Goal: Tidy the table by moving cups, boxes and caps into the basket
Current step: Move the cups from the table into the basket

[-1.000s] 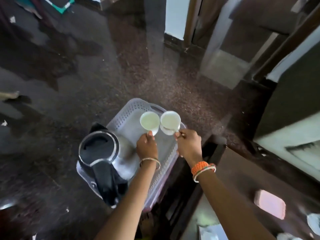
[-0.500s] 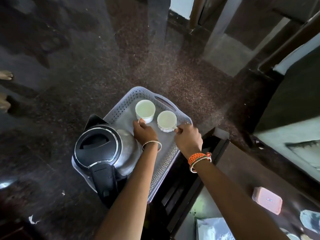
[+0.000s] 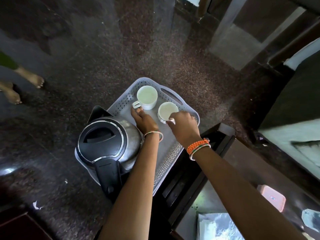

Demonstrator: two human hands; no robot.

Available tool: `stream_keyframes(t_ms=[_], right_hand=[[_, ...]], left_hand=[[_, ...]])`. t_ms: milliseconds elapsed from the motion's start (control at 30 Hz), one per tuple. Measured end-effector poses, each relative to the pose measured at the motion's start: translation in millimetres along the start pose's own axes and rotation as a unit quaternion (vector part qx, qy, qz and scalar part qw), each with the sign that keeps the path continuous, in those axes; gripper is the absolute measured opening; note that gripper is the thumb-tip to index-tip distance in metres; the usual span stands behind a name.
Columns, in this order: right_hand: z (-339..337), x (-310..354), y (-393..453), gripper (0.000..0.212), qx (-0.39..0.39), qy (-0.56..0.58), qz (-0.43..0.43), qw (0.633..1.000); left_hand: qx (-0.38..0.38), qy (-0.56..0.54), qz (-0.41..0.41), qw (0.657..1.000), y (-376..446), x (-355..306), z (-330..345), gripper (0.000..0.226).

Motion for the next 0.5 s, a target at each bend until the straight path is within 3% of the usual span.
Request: stream_keyframes(t_ms=[233,433,500], right_hand=[[14,27,17,0.027,-0.035,0.051,0.032,0.998],[19,37,23,0.027,-0.026,0.265,0.098,0.959],[17,40,20,0.032,0.003,0.239,0.073,0.968]], left_hand=[[0.044,0.033,-0.075,0.996,-13,18,-9,0.039],[0.066,-0.056,-0.129,0.988,-19,21,-8,0.033],[0.068,-0.076,-0.142,0.985,-21,23,-9,0.031]])
Point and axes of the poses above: each hand's wrist, its own y-axis towards the middle knuckle, its own z-axis out of the palm, x = y × z, the point moved 6 cm from there along y, towards the middle knuckle, and after that the axes turned 2 degrees about -y, right-handed, at the moved point
